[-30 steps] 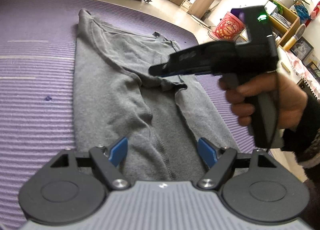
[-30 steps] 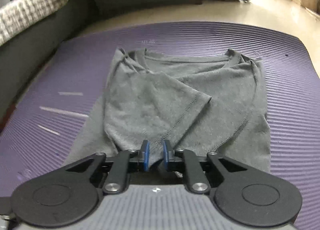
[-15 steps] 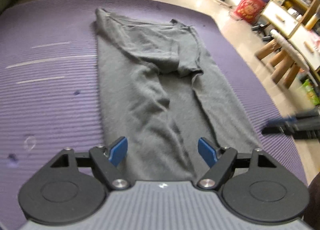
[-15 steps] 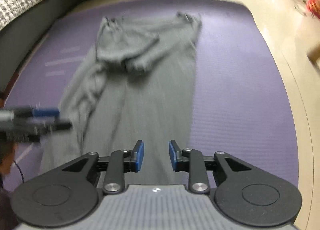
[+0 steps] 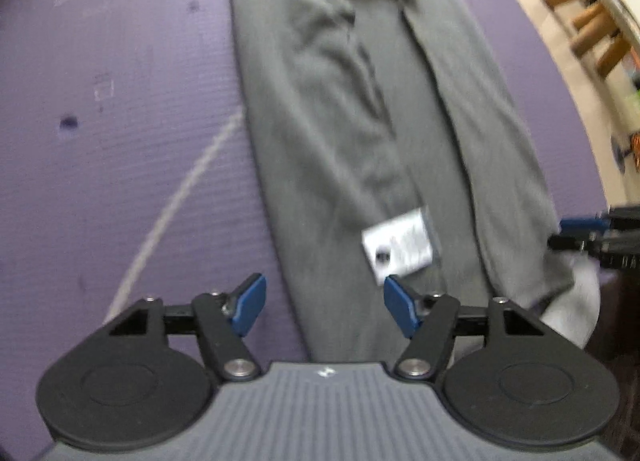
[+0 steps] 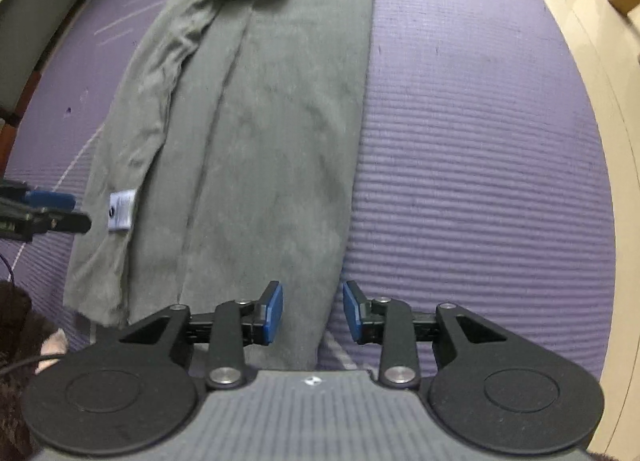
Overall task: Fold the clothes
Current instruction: 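Grasp the hem edge with both grippers side by side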
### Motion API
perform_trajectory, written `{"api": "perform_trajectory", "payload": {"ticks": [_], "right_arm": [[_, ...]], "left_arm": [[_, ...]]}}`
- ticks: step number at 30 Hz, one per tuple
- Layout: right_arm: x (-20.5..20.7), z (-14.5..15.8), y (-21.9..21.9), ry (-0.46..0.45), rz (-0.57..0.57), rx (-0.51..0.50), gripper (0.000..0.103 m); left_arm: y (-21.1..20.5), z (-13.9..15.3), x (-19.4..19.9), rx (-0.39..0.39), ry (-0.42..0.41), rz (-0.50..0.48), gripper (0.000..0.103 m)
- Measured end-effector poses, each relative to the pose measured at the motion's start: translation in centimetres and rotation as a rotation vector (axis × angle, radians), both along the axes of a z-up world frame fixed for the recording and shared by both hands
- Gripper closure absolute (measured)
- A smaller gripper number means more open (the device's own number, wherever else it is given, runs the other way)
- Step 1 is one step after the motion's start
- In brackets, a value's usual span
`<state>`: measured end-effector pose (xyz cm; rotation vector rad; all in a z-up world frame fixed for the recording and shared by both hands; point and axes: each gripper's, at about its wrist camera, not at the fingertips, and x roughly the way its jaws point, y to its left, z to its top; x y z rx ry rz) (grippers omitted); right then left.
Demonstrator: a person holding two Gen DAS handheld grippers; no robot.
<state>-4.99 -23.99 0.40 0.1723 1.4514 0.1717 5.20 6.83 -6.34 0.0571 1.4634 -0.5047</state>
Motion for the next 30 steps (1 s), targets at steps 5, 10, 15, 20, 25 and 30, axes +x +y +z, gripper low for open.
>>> {"api": "perform_trajectory", "payload": {"ticks": [5,10,15,20,25,30], "right_arm": [[-0.6,-1.0,-0.9,0.091,-0.061,0.062,0.069],[-1.3,-0.9,-0.4,0.106,-0.044,0.079,0.07],[-1.6,-0.9,0.0,0.114,-0.031,0.087,0.07],[-1.7,-1.1,0.3,0.129,-0.029,0.115,0.088],[-2.0,-0.2,0.3,0.081,-0.042,0.148,0.096],[-2.2,2.0,-0.4,-0.032,-0.081,0.224,0.097]], "left_arm": [[0.0,-0.8,-1.5,0.031,0.107,-0.058,0.042],[1.0,-1.0,-1.7,0.008,0.167,-0.032,0.043],[1.8,-1.2,-1.5,-0.021,0.215,-0.007,0.06],[2.4,-0.7,-1.3,-0.046,0.242,0.028,0.095],[3.1,0.5,-1.2,-0.092,0.187,0.061,0.098],[4.6,3.1,-0.5,-0.207,0.093,0.13,0.098]]}}
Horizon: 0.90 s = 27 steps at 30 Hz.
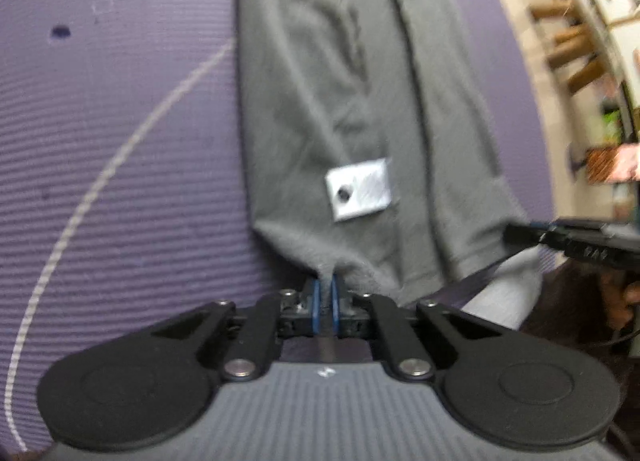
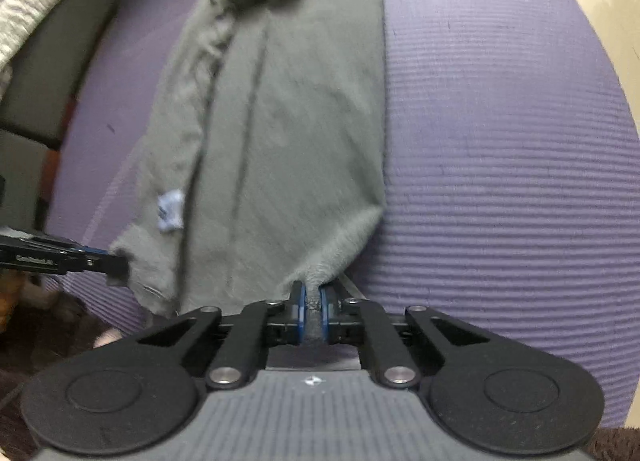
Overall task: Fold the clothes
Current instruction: 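Grasp the hem edge with both grippers side by side, then lift the hem with both grippers and fold it toward the collar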
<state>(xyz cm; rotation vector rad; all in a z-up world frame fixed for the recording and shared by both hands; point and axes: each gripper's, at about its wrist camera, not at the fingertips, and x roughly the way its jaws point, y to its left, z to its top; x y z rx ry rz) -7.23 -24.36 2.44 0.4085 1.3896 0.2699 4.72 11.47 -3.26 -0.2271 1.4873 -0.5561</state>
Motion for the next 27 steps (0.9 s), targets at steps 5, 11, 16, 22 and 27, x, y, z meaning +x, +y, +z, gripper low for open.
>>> {"api": "perform_trajectory", "payload": {"ticks": [5,11,16,22,27], "right_arm": [[0.9,1.4,-2.1,-0.082,-0.081,0.067,0.097],[5.1,1.4,-5.5,-0.176,-0.212,0.118,0.097],[8.8,-0.2,-6.7,-0.208,-0.275,0.143,0.097],[12.7,-2.3,-6.8,-0.244,-0.302,0.147,0.097],[15.7,-4.0,-6.8,-0.289,-0.327,0.165,0.097]], "left_arm": [[1.7,1.9,1.6,-0.071,-0.08,0.132,0.098],[2.3,3.3,5.4,-0.104,-0.171,0.249,0.098],[1.3,2.3,9.0,-0.118,-0.192,0.323,0.098],[1.1,0.0,12.7,-0.16,-0.205,0.415,0.098],[1.3,-1.1,15.1,-0.198,-0.244,0.469,0.098]]}}
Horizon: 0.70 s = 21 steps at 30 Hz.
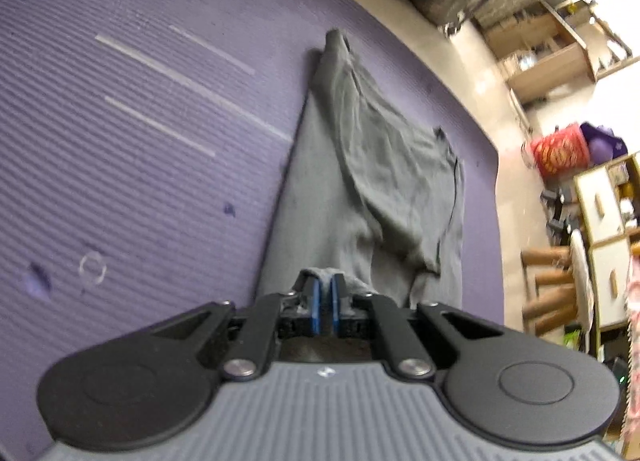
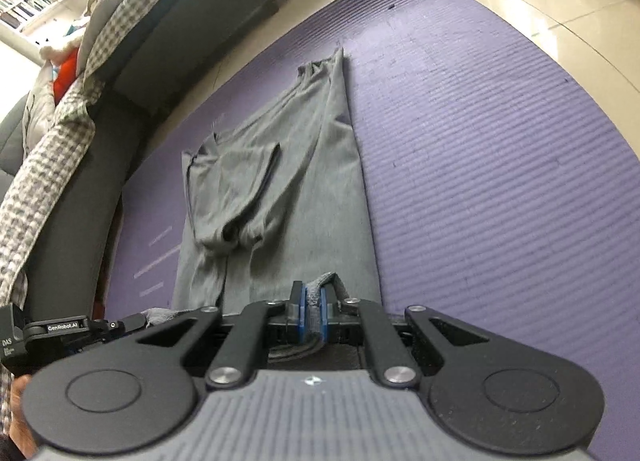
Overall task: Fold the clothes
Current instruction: 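Lift the hem with both grippers and fold it toward the collar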
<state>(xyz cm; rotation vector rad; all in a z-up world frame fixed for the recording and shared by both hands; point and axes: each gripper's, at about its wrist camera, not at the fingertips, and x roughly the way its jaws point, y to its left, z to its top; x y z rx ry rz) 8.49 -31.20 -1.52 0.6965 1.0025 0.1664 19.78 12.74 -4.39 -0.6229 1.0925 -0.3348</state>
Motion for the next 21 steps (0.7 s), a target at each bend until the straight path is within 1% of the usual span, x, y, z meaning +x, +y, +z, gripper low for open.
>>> {"api": "perform_trajectory", "payload": {"ticks": [4,5,6,7,8,9,10,11,13,15,17,19,21], "right_arm": [[1.5,-0.8,-0.2,-0.029,-0.022,0.019,0.097],[1.7,-0.9,-0.2,-0.032,-0.027,0.023,0.094],[1.8,-1.1,-0.2,-0.036,-0.034,0.029,0.089],[2.0,-1.4,-0.4,-0.045,-0.051,0.039,0.086],[2.1,-1.5,-0.5,-0.054,-0.066,0.046,0.078],[2.0,-1.5,-0.6,-0.065,-0.075,0.044,0.074],[2.0,-1.3,-0.7,-0.078,-0.084,0.041,0.074],[1.9,-1.1,-0.8,-0.094,-0.09,0.036,0.074],[1.8,-0.5,-1.1,-0.125,-0.103,0.024,0.074],[1.7,0.0,-1.2,-0.146,-0.105,0.004,0.074],[1.6,0.4,-0.8,-0.166,-0.076,-0.037,0.074],[1.7,0.3,0.0,-0.171,-0.032,-0.065,0.074],[2.0,-0.1,1.1,-0.171,0.016,-0.1,0.074]], "left_arm": [[-0.1,-0.6,1.4,0.001,-0.026,0.011,0.097],[-0.2,-0.7,1.5,0.001,-0.03,0.012,0.096],[-0.2,-0.8,1.8,0.001,-0.038,0.016,0.091],[-0.2,-0.9,1.9,-0.003,-0.052,0.021,0.079],[0.0,-0.8,1.9,-0.018,-0.083,0.029,0.071],[0.2,-0.7,1.9,-0.03,-0.109,0.037,0.056],[0.3,-0.6,1.7,-0.031,-0.128,0.046,0.046],[0.5,-0.3,1.5,-0.026,-0.152,0.055,0.044],[0.6,0.0,1.5,-0.004,-0.168,0.047,0.043],[0.3,0.5,1.4,0.052,-0.183,0.014,0.043],[-0.3,0.9,1.0,0.109,-0.213,-0.035,0.043],[-1.3,0.8,0.7,0.131,-0.229,-0.105,0.044],[-2.0,0.5,0.6,0.134,-0.233,-0.131,0.044]]}}
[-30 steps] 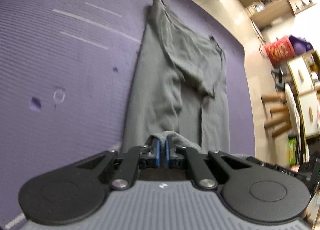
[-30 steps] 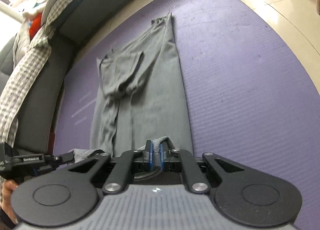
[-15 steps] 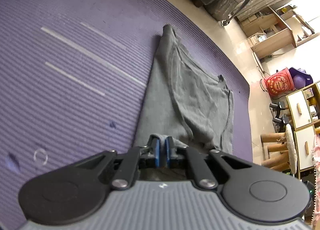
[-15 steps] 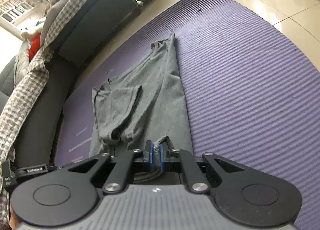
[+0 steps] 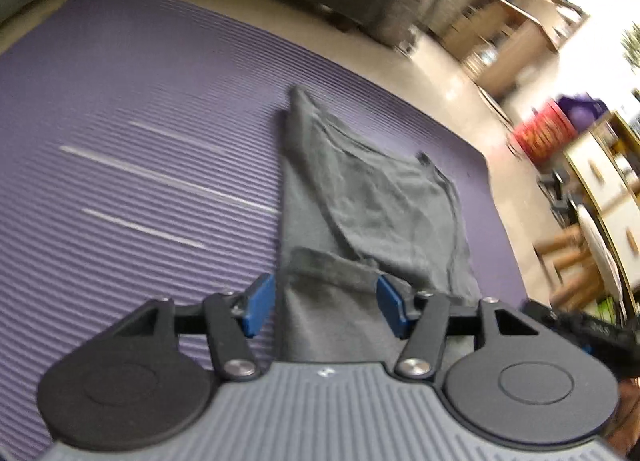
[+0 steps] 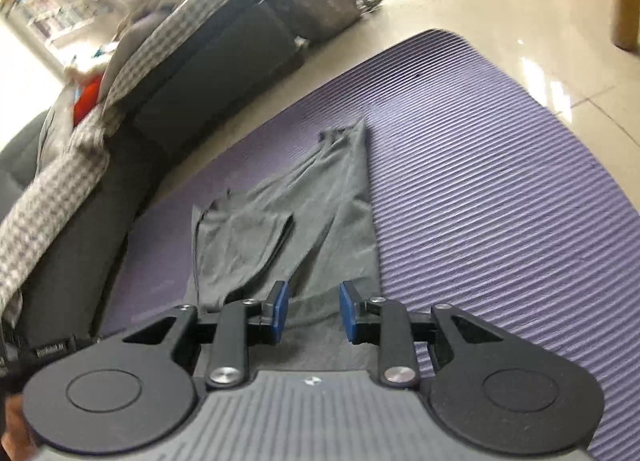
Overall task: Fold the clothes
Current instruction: 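Lift the hem with both grippers and fold it toward the collar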
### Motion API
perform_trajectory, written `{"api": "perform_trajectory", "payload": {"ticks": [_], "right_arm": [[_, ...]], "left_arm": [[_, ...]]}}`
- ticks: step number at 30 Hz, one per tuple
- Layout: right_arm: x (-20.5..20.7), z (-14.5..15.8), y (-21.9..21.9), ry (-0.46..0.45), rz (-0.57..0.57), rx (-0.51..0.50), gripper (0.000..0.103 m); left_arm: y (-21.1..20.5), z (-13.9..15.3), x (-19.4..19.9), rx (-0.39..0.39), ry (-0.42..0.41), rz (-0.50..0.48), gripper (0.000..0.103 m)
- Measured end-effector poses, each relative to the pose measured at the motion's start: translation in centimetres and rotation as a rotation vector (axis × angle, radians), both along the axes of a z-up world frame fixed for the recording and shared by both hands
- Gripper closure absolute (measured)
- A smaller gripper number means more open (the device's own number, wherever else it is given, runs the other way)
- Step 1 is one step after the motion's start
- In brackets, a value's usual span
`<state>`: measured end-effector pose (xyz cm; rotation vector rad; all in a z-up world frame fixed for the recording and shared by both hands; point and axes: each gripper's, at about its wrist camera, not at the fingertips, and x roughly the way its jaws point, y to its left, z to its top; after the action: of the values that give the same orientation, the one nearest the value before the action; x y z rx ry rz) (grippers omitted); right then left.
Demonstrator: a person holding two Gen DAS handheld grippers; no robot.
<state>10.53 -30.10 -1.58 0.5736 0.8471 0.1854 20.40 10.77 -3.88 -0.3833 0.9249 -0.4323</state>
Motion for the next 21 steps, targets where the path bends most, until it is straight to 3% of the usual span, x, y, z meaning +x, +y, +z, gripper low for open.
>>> {"api": "perform_trajectory", "payload": {"ticks": [5,11,14,19,21], "right_arm": [[0.3,-0.8,1.8,-0.002,0.089,-0.06,0.076],[0.5,-2.5,2.4,0.038,0.097,-0.179,0.077],[0.4,-2.6,2.5,0.035,0.109,-0.194,0.078],[0.4,-1.6,2.3,0.032,0.112,-0.212,0.077],[0.3,-1.5,2.4,0.048,0.121,-0.237,0.077]], "left_arm": [[-1.8,-1.2,-0.1,-0.021,0.001,-0.088,0.044],[-3.3,-3.3,0.1,0.121,-0.001,-0.1,0.045],[-3.2,-3.1,-0.2,0.128,-0.009,-0.101,0.045],[-3.4,-2.3,-0.8,0.17,0.007,-0.09,0.028],[-3.2,-2.2,-1.2,0.192,0.033,-0.082,0.028]]}}
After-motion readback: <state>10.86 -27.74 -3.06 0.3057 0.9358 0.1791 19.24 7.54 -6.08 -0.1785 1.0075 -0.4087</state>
